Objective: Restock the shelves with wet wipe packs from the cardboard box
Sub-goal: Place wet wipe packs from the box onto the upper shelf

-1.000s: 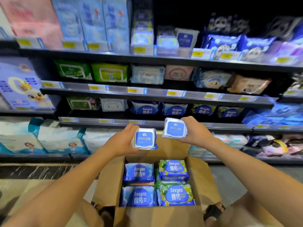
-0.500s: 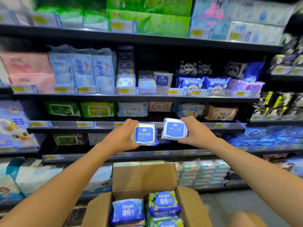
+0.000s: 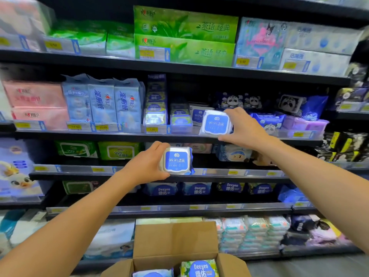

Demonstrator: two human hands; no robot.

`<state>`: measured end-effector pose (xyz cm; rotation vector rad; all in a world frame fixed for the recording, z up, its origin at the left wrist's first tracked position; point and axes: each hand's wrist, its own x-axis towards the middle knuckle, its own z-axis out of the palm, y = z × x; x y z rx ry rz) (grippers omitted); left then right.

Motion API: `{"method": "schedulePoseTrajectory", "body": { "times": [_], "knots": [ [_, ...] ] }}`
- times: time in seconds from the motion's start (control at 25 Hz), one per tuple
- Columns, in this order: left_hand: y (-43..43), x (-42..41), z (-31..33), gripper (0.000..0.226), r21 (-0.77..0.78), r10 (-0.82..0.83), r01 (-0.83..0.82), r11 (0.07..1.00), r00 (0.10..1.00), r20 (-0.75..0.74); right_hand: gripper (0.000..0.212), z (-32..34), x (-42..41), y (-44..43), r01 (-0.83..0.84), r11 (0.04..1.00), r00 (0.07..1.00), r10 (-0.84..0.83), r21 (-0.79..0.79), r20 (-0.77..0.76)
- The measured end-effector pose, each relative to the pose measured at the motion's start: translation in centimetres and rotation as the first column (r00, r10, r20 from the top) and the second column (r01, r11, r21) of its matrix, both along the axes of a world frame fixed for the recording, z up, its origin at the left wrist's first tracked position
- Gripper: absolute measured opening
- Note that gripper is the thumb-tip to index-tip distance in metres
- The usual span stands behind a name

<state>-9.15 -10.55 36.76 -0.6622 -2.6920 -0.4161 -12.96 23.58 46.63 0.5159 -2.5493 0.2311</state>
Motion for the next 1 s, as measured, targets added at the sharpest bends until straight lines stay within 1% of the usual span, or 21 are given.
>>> {"method": "schedulePoseTrajectory", "body": {
  "times": [0.16,0.28,0.36,0.4,0.48,0.6,0.68,0.76,0.88,0.96,1.0],
  "knots": [
    [-0.8,-0.4,0.2,0.086,0.001,0.017,-0.017,1.0,1.0,-0.004,0.079,2.7,-3.3,-1.5,0.066,0.997,0.997,-0.065,0.029,-0.038],
    [-1.1,-0.7,0.2,0.086,-0.003,0.02,-0.02,1.0,1.0,-0.009,0.073,3.0,-5.4,-3.0,0.122,0.99,0.992,-0.118,0.078,-0.054],
    [-1.3,-0.9,0.2,0.086,0.001,0.021,-0.021,1.0,1.0,-0.013,0.075,2.7,-6.5,-3.9,0.144,0.982,0.989,-0.141,0.123,-0.04],
    [-1.4,-1.0,0.2,0.086,0.004,0.021,-0.021,1.0,1.0,-0.015,0.078,2.5,-7.1,-4.3,0.154,0.978,0.988,-0.152,0.138,-0.023],
    [-1.5,-1.3,0.1,0.085,0.011,0.015,-0.015,1.0,1.0,-0.017,0.083,2.3,-8.2,-5.0,0.162,0.98,0.985,-0.168,0.115,0.046],
    [-1.7,-1.7,-0.1,0.085,0.024,0.011,-0.01,1.0,1.0,-0.018,0.086,2.4,-9.4,-5.6,0.114,0.991,0.981,-0.124,0.069,0.152],
    [-1.7,-1.9,-0.3,0.085,0.026,0.01,-0.009,1.0,1.0,-0.021,0.079,2.8,-9.8,-5.6,0.087,0.994,0.977,-0.098,0.061,0.188],
    [-1.7,-2.1,-0.6,0.086,0.024,0.009,-0.008,1.0,1.0,-0.019,0.07,3.0,-9.8,-5.6,0.097,0.994,0.977,-0.104,0.046,0.188],
    [-1.6,-2.3,-0.9,0.088,0.03,0.013,-0.013,0.999,1.0,-0.016,0.06,2.5,-9.7,-5.6,0.137,0.989,0.979,-0.143,0.053,0.146],
    [-1.6,-2.3,-1.0,0.087,0.046,0.007,-0.007,0.999,1.0,-0.007,0.054,1.5,-9.7,-5.8,0.158,0.982,0.981,-0.168,0.107,0.097],
    [-1.6,-2.3,-1.1,0.086,0.052,0.003,-0.003,0.999,1.0,-0.007,0.052,1.1,-9.7,-5.9,0.189,0.971,0.979,-0.197,0.145,0.049]
  ]
}}
